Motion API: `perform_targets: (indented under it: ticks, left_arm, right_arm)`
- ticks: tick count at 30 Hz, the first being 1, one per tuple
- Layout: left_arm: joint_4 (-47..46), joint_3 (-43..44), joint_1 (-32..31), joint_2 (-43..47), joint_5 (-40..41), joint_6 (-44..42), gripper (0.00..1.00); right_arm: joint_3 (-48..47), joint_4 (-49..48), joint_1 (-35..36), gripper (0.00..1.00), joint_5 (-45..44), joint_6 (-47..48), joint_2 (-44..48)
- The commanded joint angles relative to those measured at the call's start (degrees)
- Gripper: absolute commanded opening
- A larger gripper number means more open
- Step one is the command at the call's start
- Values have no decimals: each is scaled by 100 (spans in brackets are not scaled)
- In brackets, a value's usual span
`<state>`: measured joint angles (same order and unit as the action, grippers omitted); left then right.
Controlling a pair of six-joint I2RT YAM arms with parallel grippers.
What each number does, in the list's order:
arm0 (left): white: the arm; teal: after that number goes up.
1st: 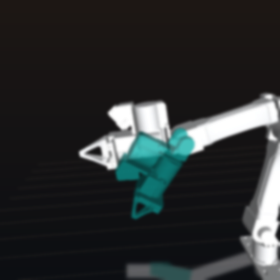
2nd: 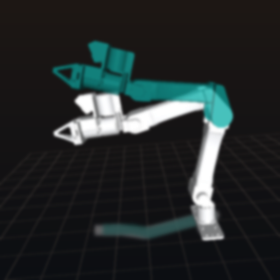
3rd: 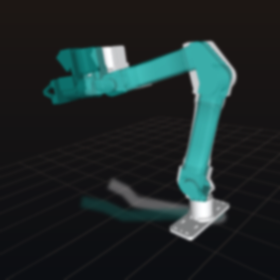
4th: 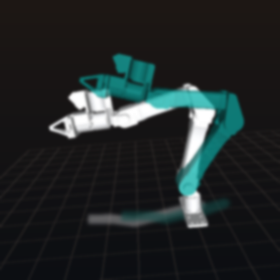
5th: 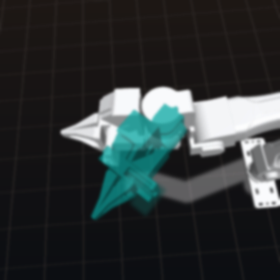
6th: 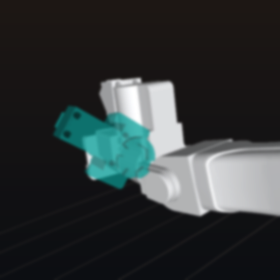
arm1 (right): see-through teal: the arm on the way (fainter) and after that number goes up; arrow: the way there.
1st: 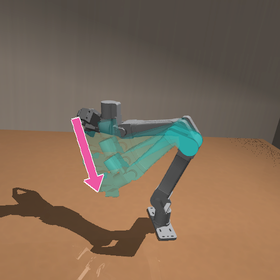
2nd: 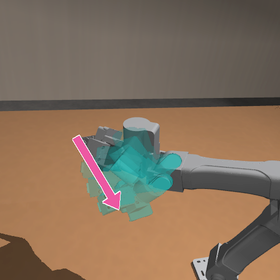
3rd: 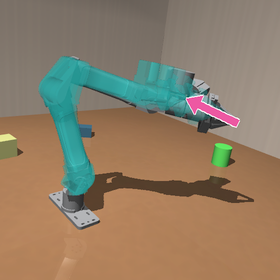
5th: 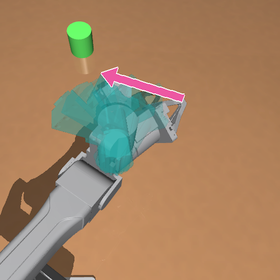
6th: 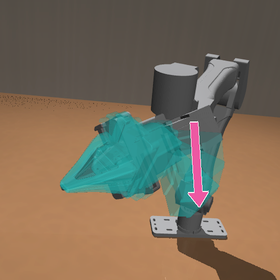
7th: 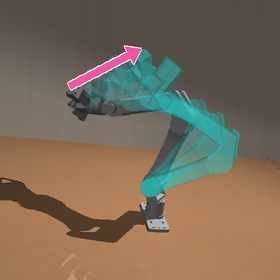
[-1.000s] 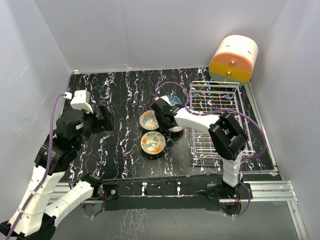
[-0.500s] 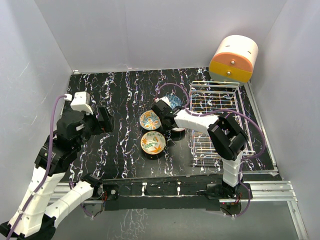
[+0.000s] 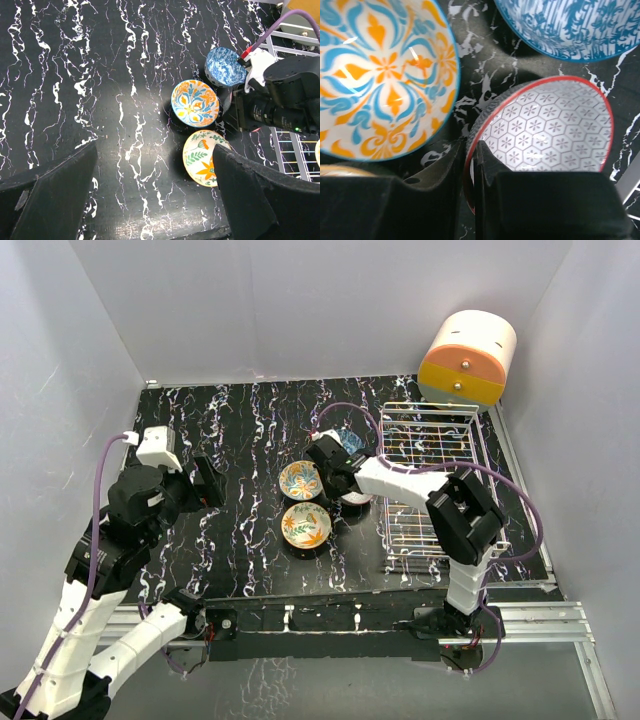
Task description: Load the bowls into the dish rack
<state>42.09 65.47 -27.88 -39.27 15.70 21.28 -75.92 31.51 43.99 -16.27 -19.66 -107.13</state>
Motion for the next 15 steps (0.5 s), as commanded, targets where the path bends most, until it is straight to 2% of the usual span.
perform_targets:
  ticks: [1,9,12,15]
  left_arm:
    - [-6,-21,-25,24,22,25,97]
    - [-16,11,-25,34,-19,42,97]
    - [-16,35,-18,46,-18,34,97]
    - [-8,55,-25,50,-23,26,97]
  right_arm:
    - [-163,-158,21,8,447,-123,609]
    - [-447,-26,-30,8,561,-132,1084]
    - [-571,-76,-219,8,1027,-155,1323]
    - [-580,-326,-547,8,1941,-303,1676]
